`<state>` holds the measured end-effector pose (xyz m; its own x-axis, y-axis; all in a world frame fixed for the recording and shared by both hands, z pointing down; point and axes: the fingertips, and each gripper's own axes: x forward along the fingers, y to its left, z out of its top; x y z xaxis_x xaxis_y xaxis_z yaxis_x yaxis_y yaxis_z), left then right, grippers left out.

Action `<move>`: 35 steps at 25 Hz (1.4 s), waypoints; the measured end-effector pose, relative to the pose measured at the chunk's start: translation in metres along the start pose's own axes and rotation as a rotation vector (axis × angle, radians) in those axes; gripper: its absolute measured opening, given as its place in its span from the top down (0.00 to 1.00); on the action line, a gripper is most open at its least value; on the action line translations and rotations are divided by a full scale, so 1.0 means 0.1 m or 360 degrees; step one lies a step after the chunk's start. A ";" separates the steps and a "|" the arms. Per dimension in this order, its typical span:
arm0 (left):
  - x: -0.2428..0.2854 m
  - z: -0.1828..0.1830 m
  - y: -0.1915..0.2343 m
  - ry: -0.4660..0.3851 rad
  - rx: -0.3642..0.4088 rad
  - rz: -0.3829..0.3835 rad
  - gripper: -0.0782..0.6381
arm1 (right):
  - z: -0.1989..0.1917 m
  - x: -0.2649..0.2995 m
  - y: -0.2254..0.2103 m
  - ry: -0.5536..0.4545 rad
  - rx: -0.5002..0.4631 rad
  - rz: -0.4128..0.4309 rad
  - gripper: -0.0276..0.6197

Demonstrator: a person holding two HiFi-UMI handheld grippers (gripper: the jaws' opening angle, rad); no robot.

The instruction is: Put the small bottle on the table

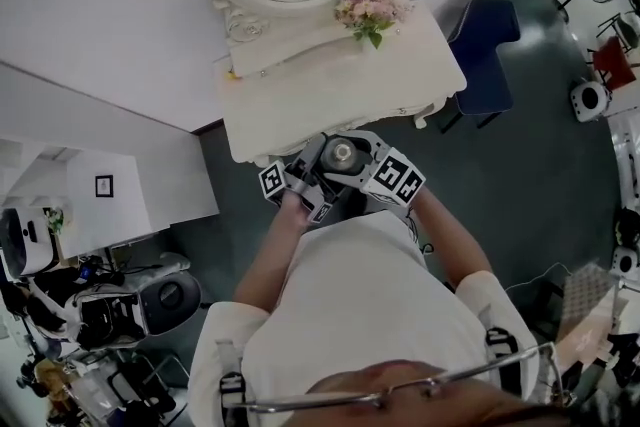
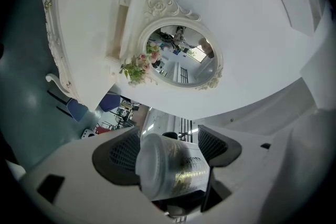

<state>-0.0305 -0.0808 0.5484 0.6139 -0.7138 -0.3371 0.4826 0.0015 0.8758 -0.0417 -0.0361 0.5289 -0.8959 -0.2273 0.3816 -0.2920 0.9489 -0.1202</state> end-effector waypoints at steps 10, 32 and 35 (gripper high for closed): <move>0.34 0.14 0.10 -0.0026 0.0041 0.0059 0.43 | 0.00 -0.09 -0.38 -0.0046 0.0035 0.0035 0.43; 0.95 1.28 0.37 0.0204 -0.0032 0.0221 0.43 | -0.10 0.62 -1.57 0.0090 0.0206 -0.0232 0.43; 1.00 1.42 0.45 0.0252 -0.0063 0.0256 0.43 | -0.16 0.70 -1.74 0.0124 0.0249 -0.0286 0.43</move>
<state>-0.0362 -0.2515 0.6037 0.7737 -0.5835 -0.2469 0.3929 0.1361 0.9095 -0.0485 -0.2139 0.5909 -0.7980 -0.3661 0.4787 -0.4982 0.8477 -0.1822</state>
